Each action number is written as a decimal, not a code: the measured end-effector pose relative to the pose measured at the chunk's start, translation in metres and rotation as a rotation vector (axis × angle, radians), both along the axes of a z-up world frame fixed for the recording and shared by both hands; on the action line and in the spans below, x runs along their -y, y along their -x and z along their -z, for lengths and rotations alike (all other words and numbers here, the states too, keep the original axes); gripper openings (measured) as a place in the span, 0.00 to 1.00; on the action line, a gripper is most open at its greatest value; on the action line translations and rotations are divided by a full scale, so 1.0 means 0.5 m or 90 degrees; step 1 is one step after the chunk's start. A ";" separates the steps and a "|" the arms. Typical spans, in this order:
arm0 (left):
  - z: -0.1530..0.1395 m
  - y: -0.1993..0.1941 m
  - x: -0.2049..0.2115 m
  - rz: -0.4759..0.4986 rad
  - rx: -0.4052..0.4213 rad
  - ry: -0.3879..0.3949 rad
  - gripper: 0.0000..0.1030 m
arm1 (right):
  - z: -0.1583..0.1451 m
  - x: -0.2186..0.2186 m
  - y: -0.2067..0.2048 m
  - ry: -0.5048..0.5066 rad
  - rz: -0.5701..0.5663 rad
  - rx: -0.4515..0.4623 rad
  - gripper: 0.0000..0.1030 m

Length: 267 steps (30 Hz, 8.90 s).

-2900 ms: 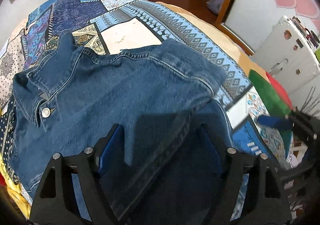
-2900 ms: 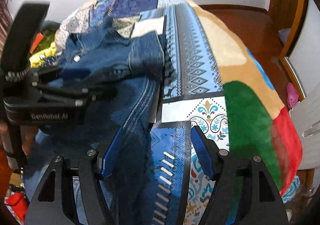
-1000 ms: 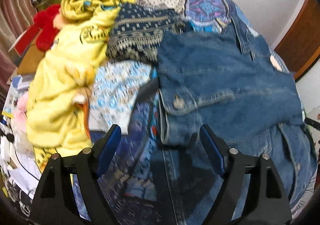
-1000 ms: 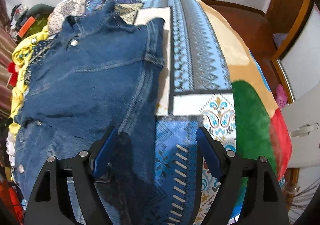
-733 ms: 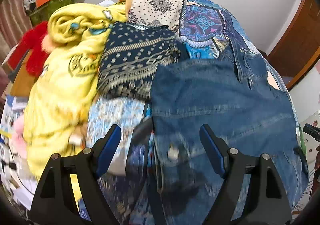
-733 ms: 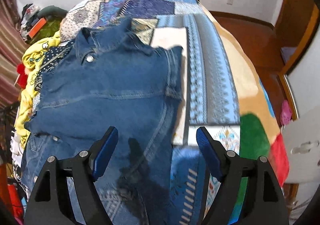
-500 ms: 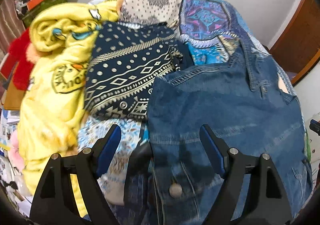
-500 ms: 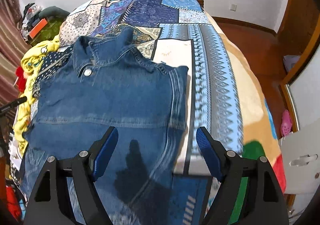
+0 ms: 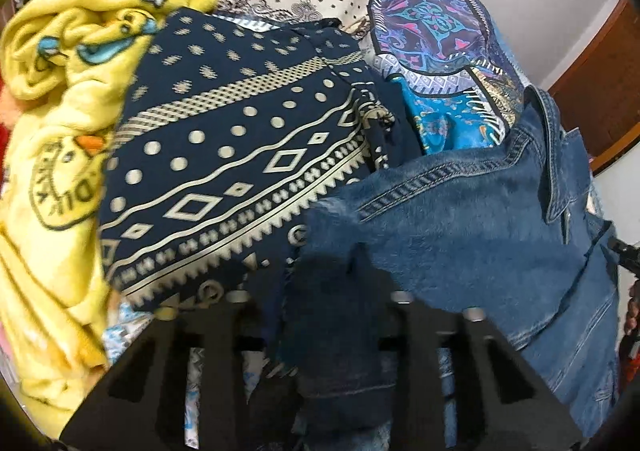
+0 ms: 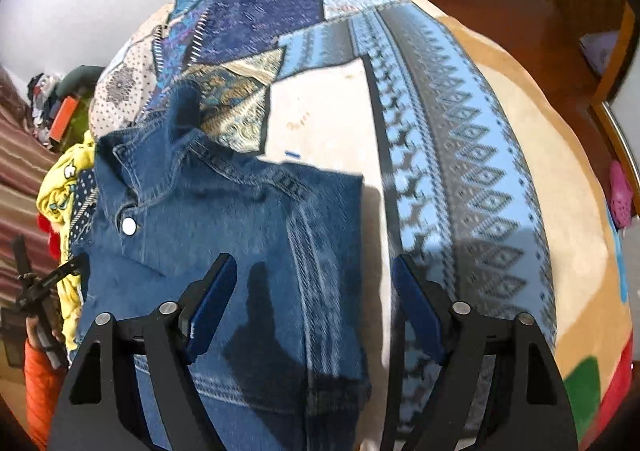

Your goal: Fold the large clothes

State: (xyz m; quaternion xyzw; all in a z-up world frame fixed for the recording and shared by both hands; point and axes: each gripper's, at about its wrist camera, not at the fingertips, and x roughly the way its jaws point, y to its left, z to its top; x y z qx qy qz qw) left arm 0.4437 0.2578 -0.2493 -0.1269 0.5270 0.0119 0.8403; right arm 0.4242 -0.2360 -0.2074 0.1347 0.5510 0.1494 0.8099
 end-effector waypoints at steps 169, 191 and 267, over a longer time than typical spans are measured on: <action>-0.195 -0.023 0.049 -0.109 0.080 -0.100 0.87 | -0.150 -0.163 -0.092 0.094 -0.016 0.185 0.77; -0.055 -0.043 0.132 -0.001 -0.045 -0.076 0.97 | -0.041 -0.297 -0.011 0.133 -0.200 0.121 0.81; -0.088 0.286 -0.052 -0.242 0.074 0.174 0.97 | -0.098 -0.120 0.070 0.097 -0.055 0.152 0.81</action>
